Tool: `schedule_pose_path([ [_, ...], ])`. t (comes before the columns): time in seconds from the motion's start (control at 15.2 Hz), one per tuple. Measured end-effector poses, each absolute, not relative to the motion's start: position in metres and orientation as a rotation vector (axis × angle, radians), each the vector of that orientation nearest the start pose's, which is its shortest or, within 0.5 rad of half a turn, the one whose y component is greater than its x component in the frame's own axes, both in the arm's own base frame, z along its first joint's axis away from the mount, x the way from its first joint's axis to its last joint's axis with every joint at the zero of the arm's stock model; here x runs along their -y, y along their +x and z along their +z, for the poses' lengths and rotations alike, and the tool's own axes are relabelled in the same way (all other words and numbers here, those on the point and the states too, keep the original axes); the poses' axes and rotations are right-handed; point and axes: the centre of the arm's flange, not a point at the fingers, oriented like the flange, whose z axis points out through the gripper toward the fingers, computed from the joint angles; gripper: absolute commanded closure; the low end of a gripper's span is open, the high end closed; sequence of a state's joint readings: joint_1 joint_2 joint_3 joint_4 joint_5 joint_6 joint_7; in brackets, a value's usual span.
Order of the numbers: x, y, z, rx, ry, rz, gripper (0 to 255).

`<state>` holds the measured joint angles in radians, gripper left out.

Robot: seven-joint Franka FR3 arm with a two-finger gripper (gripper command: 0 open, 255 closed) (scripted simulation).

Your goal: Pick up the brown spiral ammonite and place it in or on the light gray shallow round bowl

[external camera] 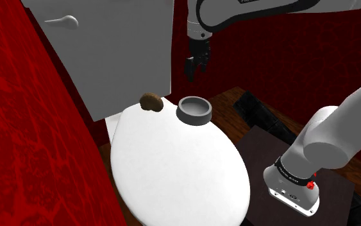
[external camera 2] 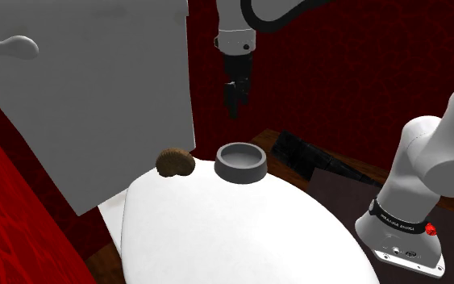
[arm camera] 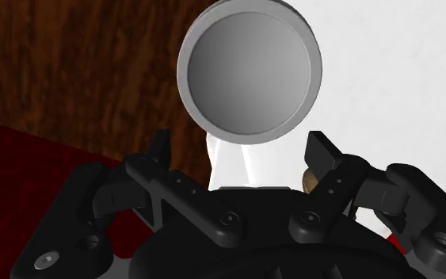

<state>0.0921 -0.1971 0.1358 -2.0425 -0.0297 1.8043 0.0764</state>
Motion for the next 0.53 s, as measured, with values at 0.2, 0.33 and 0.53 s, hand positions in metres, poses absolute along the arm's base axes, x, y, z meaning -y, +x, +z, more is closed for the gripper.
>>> schedule_pose_path([
  [0.2,-0.139,0.509,0.507,0.319,-3.173,0.054,0],
  [0.33,-0.152,0.527,0.494,0.366,-3.159,0.055,0],
  [0.53,-0.177,0.553,0.482,0.434,-3.137,0.055,0],
])
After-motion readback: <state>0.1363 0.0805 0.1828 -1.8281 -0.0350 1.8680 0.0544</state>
